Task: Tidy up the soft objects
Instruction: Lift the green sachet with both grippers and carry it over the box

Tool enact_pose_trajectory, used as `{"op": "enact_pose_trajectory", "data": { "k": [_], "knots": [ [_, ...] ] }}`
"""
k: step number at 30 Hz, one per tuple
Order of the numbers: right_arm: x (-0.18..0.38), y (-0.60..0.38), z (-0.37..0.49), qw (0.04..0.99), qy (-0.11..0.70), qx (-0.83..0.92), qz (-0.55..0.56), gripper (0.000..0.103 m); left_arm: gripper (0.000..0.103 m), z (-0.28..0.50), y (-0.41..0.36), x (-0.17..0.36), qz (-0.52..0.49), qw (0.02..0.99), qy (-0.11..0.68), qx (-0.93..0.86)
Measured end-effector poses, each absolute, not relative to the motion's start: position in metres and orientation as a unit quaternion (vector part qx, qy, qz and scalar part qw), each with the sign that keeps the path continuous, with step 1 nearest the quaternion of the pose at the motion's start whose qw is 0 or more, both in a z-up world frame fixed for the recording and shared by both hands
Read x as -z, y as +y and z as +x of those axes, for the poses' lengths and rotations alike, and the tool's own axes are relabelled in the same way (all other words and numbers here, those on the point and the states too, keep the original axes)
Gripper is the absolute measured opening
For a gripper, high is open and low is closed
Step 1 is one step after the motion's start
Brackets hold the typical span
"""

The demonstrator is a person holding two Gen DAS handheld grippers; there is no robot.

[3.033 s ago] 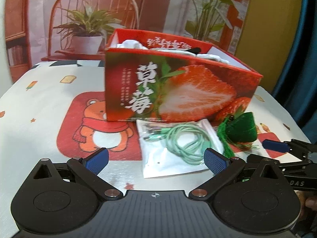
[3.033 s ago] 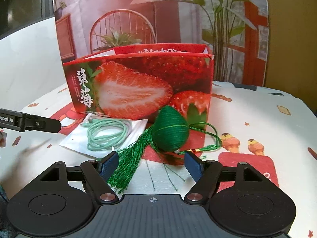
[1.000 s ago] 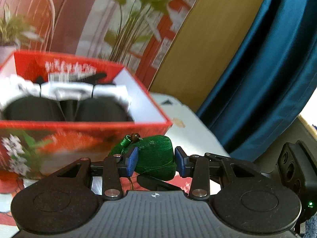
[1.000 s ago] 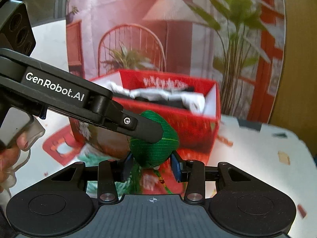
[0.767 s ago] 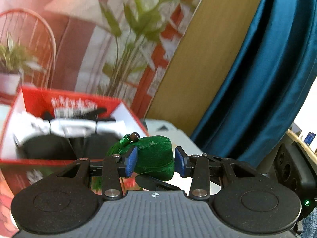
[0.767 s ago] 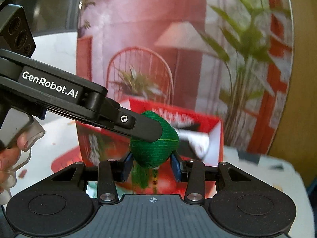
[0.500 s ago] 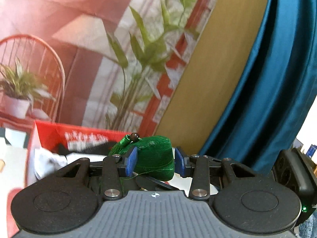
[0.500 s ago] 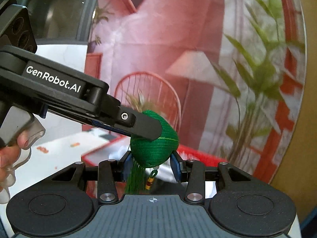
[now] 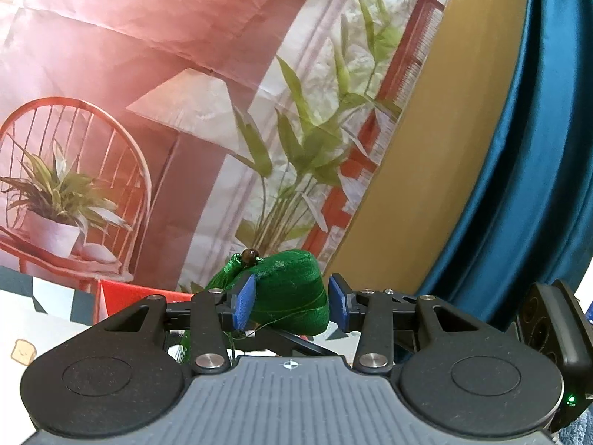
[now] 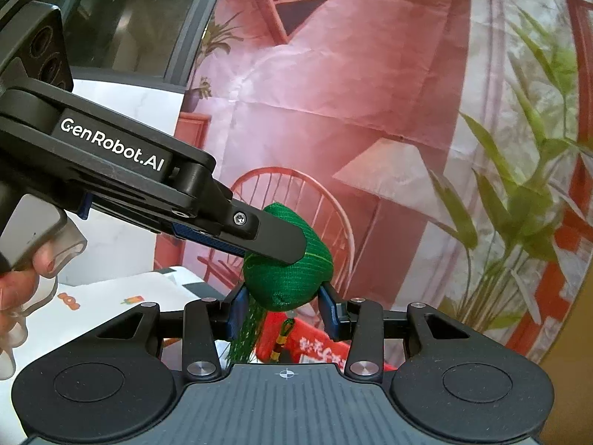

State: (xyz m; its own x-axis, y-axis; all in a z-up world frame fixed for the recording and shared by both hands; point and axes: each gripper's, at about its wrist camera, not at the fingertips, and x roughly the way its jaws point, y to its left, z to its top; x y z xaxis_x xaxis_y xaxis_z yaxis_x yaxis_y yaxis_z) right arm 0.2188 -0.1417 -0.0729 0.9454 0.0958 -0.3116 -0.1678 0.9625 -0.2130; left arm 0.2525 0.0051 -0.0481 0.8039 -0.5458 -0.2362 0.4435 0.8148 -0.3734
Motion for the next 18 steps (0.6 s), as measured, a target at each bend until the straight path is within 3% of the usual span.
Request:
{"op": "enact_pose_trajectory", "data": {
  "k": [10, 18],
  "knots": [
    [0.083, -0.147, 0.248, 0.978, 0.156, -0.071, -0.121, 0.038, 0.044, 0.280, 0.007, 0.056, -0.151, 0.938, 0.184, 0.254],
    [0.117, -0.169, 0.263, 0.974, 0.204, -0.061, -0.076, 0.038, 0.044, 0.302, -0.004, 0.086, -0.136, 0.930, 0.231, 0.252]
  ]
}}
